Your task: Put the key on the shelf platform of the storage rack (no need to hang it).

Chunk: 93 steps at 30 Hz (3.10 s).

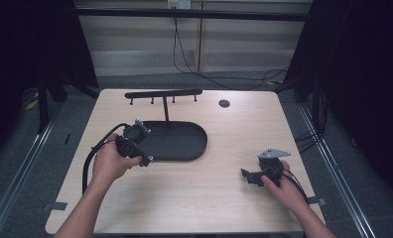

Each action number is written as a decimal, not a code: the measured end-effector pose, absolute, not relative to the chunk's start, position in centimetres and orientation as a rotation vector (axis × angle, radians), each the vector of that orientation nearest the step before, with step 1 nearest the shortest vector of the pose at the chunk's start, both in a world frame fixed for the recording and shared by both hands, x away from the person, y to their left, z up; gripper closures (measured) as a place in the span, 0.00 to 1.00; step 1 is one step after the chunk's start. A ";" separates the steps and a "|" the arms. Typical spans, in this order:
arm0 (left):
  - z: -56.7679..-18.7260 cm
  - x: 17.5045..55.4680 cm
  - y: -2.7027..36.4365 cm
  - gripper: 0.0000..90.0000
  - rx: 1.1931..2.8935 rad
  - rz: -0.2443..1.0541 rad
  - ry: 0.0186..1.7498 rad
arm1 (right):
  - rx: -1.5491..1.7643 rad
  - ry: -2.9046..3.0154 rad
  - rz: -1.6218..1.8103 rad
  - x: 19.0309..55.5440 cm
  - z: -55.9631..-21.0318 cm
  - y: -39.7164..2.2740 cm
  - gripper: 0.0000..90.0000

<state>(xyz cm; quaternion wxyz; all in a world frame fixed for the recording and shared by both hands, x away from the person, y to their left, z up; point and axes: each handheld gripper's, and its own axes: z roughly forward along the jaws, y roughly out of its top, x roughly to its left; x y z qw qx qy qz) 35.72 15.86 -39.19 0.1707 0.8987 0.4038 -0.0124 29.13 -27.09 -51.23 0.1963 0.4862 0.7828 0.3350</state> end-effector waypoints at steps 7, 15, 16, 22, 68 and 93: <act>-38.5 36.3 15.4 0.76 2.555 -0.047 1.139 | 1.366 2.193 0.937 29.1 -51.2 -27.1 0.14; -38.2 37.1 15.1 0.76 2.551 -0.054 1.160 | 1.362 2.193 0.938 29.1 -51.2 -27.1 0.14; -38.1 37.2 15.0 0.76 2.553 -0.055 1.159 | 1.366 2.193 0.938 29.1 -51.2 -27.1 0.14; -38.1 37.7 15.0 0.76 2.542 -0.052 1.174 | 1.361 2.193 0.939 29.1 -51.2 -27.1 0.14; -37.2 40.9 12.5 0.76 2.478 -0.019 1.204 | 1.366 2.193 0.938 29.1 -51.2 -27.1 0.14; -39.1 42.2 11.2 0.76 2.472 -0.013 1.213 | 1.365 2.193 0.938 29.1 -51.2 -27.1 0.14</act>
